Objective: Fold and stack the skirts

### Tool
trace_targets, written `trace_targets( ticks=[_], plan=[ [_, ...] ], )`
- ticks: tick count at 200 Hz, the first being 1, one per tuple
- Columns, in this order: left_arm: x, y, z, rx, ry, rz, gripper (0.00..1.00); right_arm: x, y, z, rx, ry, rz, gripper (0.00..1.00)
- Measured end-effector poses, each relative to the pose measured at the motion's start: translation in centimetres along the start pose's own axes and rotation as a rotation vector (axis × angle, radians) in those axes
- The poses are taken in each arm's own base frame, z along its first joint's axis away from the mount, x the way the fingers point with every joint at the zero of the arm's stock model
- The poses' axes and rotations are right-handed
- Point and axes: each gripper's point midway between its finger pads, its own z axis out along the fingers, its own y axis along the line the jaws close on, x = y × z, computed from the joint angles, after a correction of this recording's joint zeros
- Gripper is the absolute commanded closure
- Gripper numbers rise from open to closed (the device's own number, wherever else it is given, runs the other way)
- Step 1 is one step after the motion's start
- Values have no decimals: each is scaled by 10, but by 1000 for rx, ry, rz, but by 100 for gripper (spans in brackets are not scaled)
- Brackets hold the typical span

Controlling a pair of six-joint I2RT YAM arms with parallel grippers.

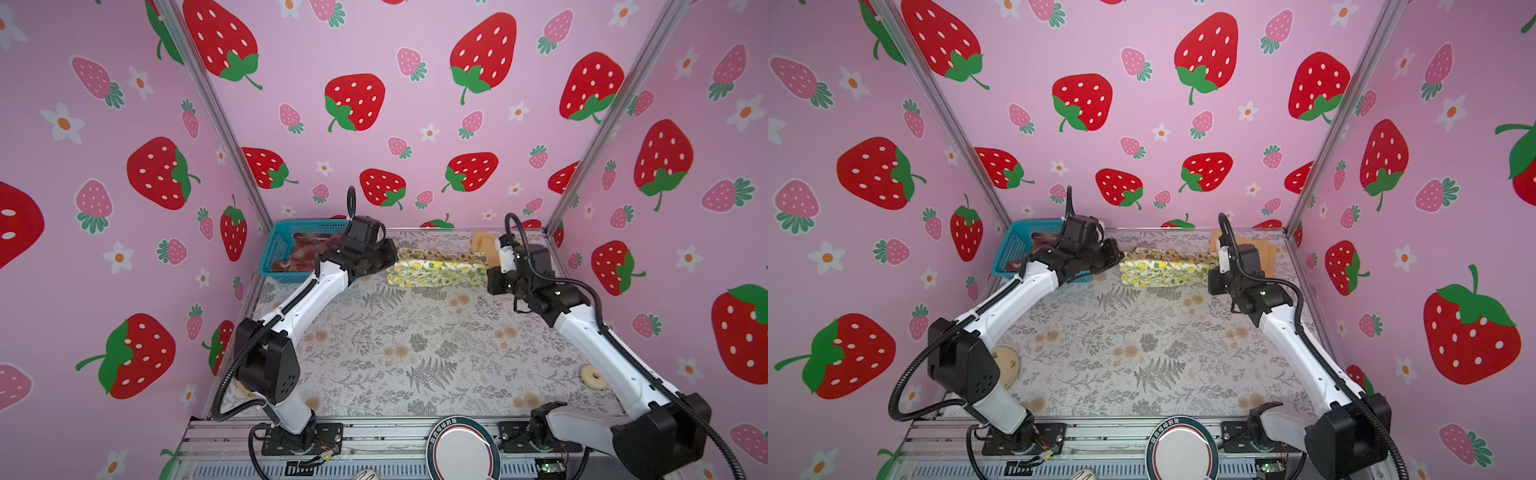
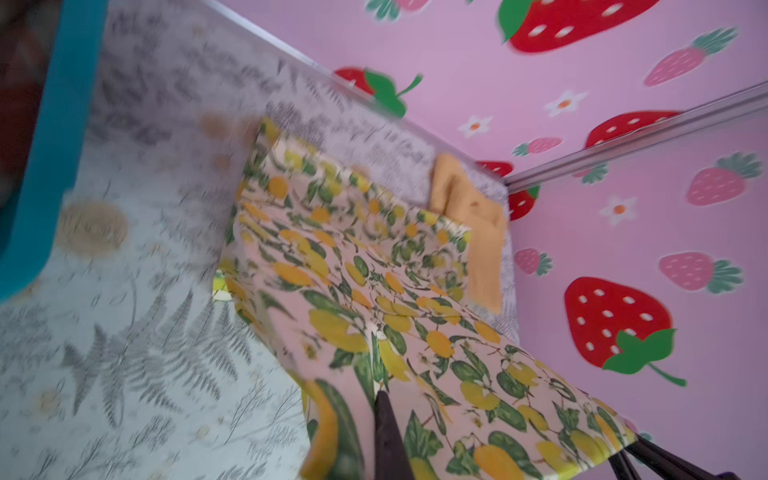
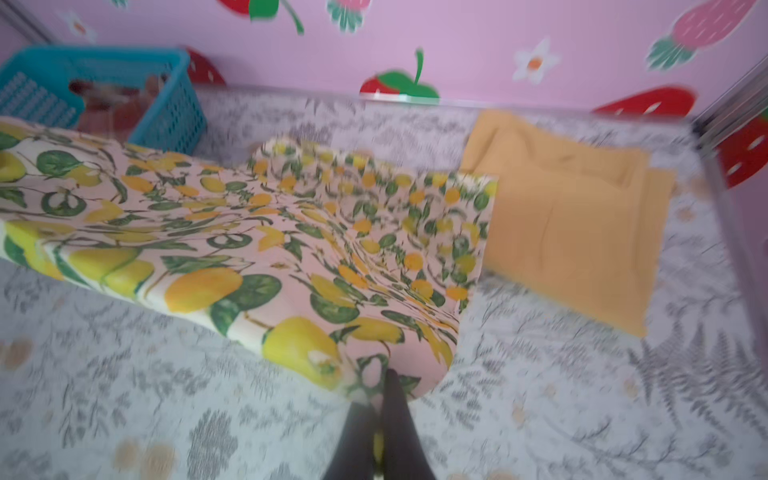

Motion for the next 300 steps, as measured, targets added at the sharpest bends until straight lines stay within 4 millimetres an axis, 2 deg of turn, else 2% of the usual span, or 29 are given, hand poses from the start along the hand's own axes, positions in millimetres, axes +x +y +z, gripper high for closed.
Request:
trace_targets(
  ticks=[25,41,56,73,98,111,144,147,159,175,187,196,211,224,241,246,255,278,300],
  plan=[
    [68,68,18,-96,88,-78,100,79,17,10,-92,154,49,100],
    [103,102,25,-141,131,-118,100,109,28,7,-150,204,85,99],
    [126,119,26,-159,157,-142,100,123,37,2,-201,219,119,97],
    [135,127,24,-161,157,-157,100,132,45,-3,-249,225,152,96],
    [129,126,19,-152,114,-156,100,140,56,-7,-301,237,187,95],
    [125,127,12,-156,87,-155,100,144,62,-8,-321,253,196,86],
    [116,134,-17,-192,-4,-169,100,147,73,-12,-355,271,212,50],
    [115,135,-20,-195,-14,-170,100,147,73,-12,-359,270,202,49],
    [113,138,-32,-201,-52,-179,100,145,74,-14,-361,264,209,34],
    [114,144,-47,-211,-90,-190,95,134,74,-16,-356,238,202,18],
    [116,150,-54,-219,-111,-197,85,121,75,-17,-351,210,197,0],
    [119,155,-57,-228,-120,-204,65,109,75,-16,-341,185,190,0],
    [127,166,-60,-252,-115,-208,44,90,77,-10,-332,154,181,0],
    [135,173,-62,-271,-104,-213,32,79,78,0,-318,142,172,0],
    [141,181,-67,-298,-98,-215,25,72,75,21,-281,151,160,0],
    [141,182,-70,-299,-99,-214,20,72,74,29,-265,160,154,0],
    [140,181,-74,-294,-108,-215,1,72,71,42,-240,173,146,0],
    [129,169,-86,-242,-161,-196,1,79,60,76,-185,220,139,0],
    [111,151,-88,-224,-174,-165,1,83,44,96,-140,242,151,0]
  ],
)
